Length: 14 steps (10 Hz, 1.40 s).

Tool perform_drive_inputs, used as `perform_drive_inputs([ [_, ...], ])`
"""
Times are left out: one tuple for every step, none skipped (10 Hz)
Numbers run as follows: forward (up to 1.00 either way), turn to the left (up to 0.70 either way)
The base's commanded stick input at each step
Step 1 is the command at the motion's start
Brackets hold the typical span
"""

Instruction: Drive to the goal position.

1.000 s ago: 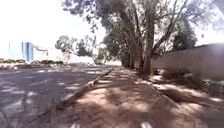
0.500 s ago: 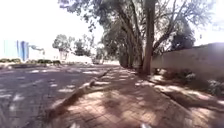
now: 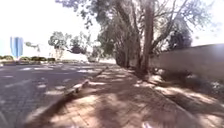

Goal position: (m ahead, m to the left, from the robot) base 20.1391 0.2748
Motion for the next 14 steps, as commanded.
perform_drive_inputs([
  [0.70, 0.00],
  [0.70, 0.00],
  [0.70, 0.00],
  [0.70, 0.00],
  [0.70, 0.00],
  [0.70, 0.00],
  [0.70, 0.00],
  [0.70, 0.00],
  [0.70, 0.00],
  [0.70, 0.00],
  [0.70, 0.00],
  [0.70, 0.00],
  [0.70, 0.00],
  [0.70, 0.00],
])
